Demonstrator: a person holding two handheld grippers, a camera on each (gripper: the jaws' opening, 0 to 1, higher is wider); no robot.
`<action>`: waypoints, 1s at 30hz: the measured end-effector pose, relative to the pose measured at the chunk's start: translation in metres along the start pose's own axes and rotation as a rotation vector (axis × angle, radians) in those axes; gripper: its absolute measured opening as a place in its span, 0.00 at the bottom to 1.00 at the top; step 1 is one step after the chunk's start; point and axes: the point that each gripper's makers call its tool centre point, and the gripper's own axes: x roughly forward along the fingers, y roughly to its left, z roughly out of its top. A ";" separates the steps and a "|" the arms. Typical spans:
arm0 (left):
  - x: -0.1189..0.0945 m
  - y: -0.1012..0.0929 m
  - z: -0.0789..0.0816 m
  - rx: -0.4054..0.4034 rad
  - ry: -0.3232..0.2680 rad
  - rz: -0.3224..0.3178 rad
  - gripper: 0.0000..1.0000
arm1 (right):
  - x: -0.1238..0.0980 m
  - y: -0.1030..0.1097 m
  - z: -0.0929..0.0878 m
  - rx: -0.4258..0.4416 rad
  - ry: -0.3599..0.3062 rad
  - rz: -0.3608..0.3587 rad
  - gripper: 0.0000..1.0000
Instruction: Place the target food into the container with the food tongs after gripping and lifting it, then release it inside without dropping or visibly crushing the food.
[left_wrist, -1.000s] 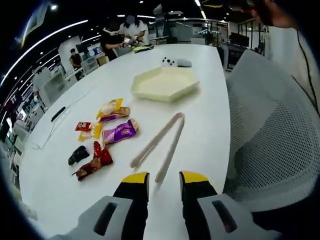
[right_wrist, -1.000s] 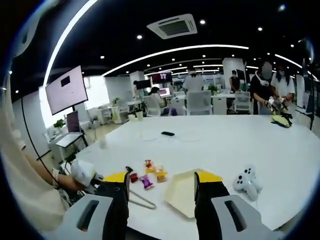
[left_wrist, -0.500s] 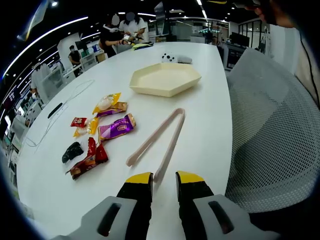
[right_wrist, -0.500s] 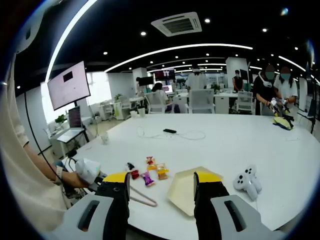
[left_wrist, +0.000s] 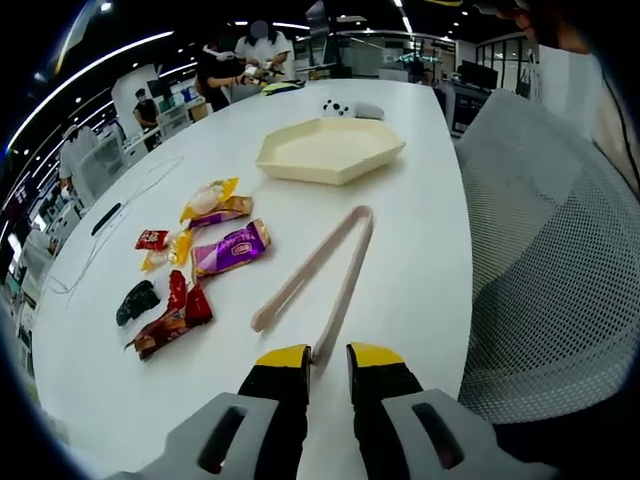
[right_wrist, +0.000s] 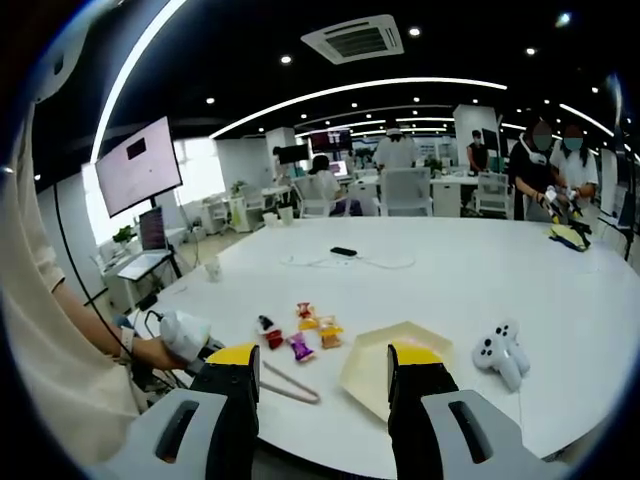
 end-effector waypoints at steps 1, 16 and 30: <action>0.001 -0.001 -0.001 0.021 0.011 -0.002 0.13 | 0.000 0.000 0.000 0.001 -0.001 0.002 0.51; 0.006 -0.004 0.004 0.196 0.043 -0.050 0.09 | 0.007 0.008 0.000 -0.050 0.026 0.044 0.51; 0.009 -0.004 0.005 0.214 0.034 -0.064 0.04 | 0.002 -0.006 0.008 0.075 -0.042 0.004 0.45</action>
